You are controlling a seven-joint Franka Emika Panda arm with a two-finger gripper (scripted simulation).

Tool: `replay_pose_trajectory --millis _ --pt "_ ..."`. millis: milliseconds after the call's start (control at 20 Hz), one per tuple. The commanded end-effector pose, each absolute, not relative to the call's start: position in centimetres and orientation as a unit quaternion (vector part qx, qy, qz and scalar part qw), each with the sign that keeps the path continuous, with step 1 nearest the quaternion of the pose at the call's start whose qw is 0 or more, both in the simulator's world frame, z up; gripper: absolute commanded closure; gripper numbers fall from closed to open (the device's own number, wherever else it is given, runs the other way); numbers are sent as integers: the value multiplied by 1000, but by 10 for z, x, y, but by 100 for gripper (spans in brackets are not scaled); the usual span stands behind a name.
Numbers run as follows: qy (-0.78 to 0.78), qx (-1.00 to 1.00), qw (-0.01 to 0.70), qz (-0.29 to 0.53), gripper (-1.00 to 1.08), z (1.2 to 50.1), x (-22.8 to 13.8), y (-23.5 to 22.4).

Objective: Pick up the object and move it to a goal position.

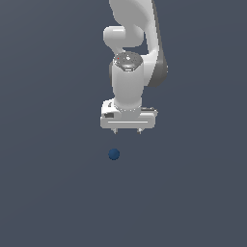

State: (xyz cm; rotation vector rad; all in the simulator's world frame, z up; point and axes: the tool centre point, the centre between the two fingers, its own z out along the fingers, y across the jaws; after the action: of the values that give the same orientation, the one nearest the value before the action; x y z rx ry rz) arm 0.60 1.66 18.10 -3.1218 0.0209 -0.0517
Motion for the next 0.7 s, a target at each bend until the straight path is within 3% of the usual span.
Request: replay_pose_trajectory --millis 0,650 --pt "7 -1000 10 -17 -92 181 6 17" --pt "12 -1000 -2 -16 -92 187 1 8"
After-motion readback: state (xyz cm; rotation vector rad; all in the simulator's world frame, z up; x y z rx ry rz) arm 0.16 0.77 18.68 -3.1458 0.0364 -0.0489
